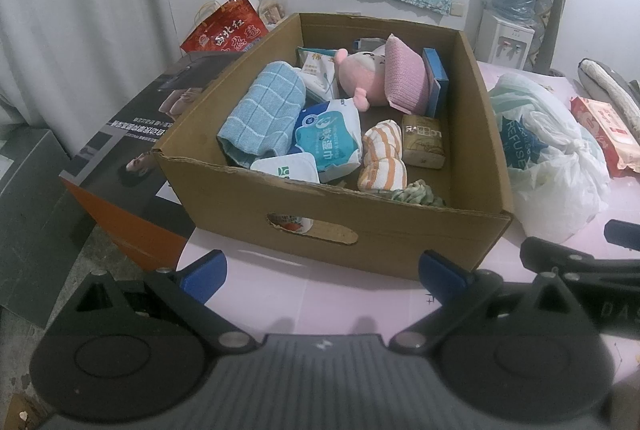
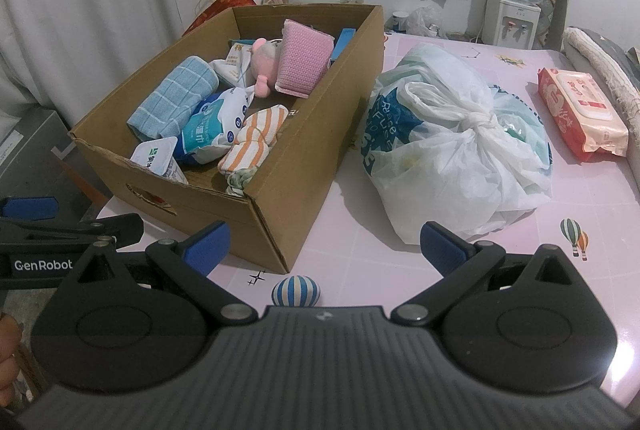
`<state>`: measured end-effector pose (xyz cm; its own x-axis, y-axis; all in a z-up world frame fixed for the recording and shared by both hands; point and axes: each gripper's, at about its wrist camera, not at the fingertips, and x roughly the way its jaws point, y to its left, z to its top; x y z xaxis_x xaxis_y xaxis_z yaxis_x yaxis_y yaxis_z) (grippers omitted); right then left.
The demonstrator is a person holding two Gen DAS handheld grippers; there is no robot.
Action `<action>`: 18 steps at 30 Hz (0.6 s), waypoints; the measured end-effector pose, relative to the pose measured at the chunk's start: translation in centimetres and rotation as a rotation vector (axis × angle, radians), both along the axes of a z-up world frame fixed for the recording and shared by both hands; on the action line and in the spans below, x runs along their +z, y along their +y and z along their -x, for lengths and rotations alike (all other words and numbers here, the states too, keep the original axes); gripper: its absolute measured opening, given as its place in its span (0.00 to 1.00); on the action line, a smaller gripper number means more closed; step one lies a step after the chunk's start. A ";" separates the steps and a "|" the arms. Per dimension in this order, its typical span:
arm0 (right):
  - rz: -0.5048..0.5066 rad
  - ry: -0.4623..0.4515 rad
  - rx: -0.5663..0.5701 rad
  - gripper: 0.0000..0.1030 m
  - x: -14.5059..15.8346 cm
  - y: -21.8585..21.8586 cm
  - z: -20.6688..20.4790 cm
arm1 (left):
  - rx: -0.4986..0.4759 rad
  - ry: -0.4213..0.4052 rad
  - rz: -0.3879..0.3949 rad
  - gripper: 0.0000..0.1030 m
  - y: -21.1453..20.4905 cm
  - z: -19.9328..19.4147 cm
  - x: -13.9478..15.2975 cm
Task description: Organize soft objects
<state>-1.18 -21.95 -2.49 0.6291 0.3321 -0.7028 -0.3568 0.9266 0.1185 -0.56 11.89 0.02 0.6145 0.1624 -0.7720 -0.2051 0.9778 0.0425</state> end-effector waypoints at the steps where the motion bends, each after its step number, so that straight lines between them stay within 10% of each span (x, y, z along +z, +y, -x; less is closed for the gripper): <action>1: 0.000 0.001 0.000 0.99 0.0 0.0 0.0 | 0.000 0.000 -0.001 1.00 0.1 0.0 0.1; 18: -0.003 0.003 0.002 0.99 0.0 0.1 0.0 | 0.000 0.000 0.000 1.00 0.0 0.0 0.0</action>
<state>-1.18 -21.81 -2.52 0.6264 0.3353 -0.7037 -0.3581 0.9256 0.1222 -0.54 11.87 0.02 0.6142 0.1628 -0.7722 -0.2052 0.9778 0.0430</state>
